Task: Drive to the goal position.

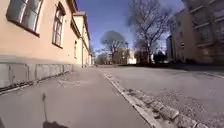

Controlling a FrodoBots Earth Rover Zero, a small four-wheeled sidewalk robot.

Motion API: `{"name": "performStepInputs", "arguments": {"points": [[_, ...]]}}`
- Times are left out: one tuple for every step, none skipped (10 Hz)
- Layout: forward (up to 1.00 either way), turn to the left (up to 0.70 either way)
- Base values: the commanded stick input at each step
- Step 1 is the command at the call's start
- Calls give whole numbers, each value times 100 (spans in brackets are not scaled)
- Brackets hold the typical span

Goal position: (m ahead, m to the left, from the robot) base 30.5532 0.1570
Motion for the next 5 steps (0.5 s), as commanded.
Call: {"name": "performStepInputs", "arguments": {"points": [[85,0],[85,0],[85,0],[85,0],[85,0]]}}
